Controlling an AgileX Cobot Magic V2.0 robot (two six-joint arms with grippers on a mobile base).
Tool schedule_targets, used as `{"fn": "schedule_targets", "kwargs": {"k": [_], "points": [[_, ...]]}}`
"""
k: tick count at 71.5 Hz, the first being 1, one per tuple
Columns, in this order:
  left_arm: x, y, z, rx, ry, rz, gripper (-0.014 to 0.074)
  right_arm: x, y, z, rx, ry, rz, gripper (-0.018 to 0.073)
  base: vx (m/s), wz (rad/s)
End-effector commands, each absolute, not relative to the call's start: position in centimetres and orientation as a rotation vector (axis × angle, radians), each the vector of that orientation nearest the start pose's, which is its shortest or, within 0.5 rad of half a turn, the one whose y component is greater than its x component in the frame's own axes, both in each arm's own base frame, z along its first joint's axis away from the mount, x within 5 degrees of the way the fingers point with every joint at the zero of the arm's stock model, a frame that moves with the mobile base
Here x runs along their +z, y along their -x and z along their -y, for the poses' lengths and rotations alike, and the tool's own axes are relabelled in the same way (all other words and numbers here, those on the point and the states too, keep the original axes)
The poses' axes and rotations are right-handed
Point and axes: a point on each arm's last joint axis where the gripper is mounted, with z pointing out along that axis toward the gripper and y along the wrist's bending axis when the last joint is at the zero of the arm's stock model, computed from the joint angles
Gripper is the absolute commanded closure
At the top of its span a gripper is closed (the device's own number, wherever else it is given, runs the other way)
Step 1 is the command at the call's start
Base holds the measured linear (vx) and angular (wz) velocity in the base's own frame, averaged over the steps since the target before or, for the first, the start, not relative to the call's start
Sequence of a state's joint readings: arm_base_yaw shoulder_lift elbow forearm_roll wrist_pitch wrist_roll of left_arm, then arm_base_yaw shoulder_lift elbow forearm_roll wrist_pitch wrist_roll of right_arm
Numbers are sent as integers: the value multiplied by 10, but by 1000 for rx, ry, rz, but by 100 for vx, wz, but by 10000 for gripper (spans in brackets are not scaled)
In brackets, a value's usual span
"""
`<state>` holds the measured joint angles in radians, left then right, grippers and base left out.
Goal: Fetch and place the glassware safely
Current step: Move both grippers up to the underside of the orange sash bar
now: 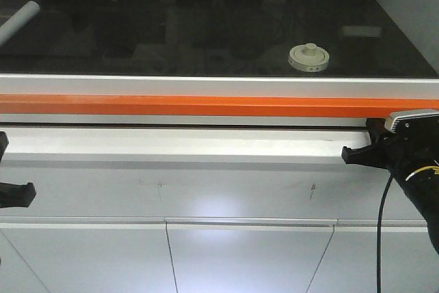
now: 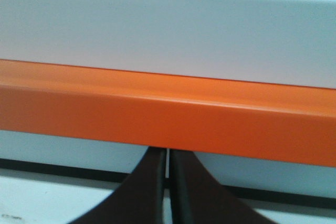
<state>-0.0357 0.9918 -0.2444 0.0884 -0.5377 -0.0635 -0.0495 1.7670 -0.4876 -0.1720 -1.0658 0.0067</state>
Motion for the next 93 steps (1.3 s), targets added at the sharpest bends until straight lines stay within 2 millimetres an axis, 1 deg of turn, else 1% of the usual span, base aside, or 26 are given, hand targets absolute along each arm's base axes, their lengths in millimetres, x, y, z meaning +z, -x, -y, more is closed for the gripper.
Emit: {"fn": "schedule_targets", "kwargs": {"k": [1, 12, 27, 34, 49, 67, 82, 93], "points": [[242, -195, 12, -79, -70, -1549, 603, 180, -301, 2, 23, 133, -1537, 560, 0, 0], [225, -221, 14, -89, -72, -1573, 603, 180, -301, 2, 23, 133, -1537, 560, 0, 0], [211, -257, 15, -51, -113, -1596, 603, 180, -301, 2, 33, 123, -1537, 560, 0, 0], [204, -270, 16, -52, -113, -1619, 603, 180, -301, 2, 33, 123, -1537, 560, 0, 0], [193, -288, 16, -52, -100, -1643, 603, 180, -301, 2, 33, 123, -1535, 560, 0, 0], [189, -310, 16, -53, -99, -1638, 603, 180, -301, 2, 33, 123, -1535, 560, 0, 0], [185, -314, 14, -45, -56, -1645, 603, 180, -301, 2, 33, 123, -1535, 560, 0, 0], [191, -314, 12, -41, -31, -1585, 603, 180, -301, 2, 33, 123, -1535, 560, 0, 0]]}}
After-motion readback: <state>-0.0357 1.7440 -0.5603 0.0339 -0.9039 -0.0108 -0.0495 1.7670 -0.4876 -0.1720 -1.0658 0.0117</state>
